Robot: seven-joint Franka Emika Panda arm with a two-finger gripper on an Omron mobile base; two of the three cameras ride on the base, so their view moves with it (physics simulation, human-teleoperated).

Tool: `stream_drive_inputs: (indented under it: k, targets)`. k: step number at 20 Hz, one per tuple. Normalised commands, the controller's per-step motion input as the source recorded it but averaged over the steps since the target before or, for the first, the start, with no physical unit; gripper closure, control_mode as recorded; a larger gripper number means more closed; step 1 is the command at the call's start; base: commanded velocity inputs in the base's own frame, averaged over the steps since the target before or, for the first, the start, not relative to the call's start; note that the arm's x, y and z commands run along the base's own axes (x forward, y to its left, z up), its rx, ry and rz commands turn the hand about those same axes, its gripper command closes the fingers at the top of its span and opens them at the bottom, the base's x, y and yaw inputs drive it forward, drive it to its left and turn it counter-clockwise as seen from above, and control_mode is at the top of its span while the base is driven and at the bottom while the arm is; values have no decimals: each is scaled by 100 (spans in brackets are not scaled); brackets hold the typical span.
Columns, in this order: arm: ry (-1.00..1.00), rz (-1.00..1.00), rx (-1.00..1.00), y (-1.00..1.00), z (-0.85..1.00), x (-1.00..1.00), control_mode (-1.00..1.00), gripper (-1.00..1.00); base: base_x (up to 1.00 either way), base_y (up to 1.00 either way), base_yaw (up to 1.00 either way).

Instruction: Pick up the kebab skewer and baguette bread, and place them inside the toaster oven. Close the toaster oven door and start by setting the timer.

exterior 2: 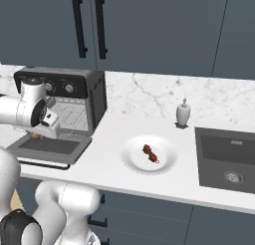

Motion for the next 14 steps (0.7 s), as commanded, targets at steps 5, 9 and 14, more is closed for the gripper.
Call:
stream_drive_inputs:
  k: [5,9,14]
  targets:
    - [3,-19,-7,72,1,49,-100,100,0,0,0]
    - [12,-8,-4,50,0,23,-100,100,0,0,0]
    - [2,-1,0,20,0,32,-100,100,0,0,0]
